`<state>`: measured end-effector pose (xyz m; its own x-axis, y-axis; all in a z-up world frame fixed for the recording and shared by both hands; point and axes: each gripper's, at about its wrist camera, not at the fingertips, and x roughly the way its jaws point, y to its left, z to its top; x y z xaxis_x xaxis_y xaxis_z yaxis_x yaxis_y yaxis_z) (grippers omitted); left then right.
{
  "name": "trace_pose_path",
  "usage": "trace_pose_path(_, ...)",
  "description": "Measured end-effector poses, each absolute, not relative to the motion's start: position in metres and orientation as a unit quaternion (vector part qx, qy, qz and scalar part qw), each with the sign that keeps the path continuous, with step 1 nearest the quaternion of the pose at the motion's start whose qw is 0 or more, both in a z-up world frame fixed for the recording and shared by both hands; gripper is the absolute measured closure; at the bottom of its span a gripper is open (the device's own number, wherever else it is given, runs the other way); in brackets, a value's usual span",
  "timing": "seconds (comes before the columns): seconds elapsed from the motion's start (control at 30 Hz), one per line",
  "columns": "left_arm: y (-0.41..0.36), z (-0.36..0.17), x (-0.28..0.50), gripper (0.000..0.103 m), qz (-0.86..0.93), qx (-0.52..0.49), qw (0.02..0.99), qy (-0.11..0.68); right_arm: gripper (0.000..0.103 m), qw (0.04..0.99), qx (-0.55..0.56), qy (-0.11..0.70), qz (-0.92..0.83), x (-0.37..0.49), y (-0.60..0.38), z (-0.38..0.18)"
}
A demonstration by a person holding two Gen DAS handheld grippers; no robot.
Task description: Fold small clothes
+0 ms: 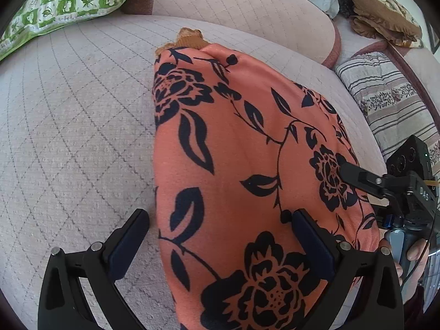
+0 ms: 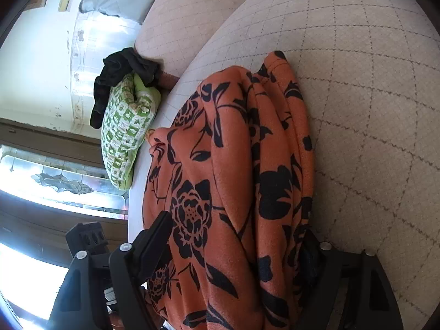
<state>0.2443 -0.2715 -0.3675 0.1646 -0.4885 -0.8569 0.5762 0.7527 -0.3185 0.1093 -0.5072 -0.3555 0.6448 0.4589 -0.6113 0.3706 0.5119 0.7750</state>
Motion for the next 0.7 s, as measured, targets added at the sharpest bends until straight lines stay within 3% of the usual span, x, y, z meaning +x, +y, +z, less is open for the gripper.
trace_pose_path(0.2, -0.279, -0.370, 0.241, 0.000, -0.355, 0.043, 0.759, 0.544, 0.042, 0.760, 0.485, 0.432, 0.016, 0.107, -0.508, -0.359)
trace_pose_path(0.7, -0.289, -0.373, 0.236, 0.000, -0.361, 0.047, 0.760, 0.539, 0.042, 0.771, 0.466, 0.434, 0.013, 0.105, -0.505, -0.361)
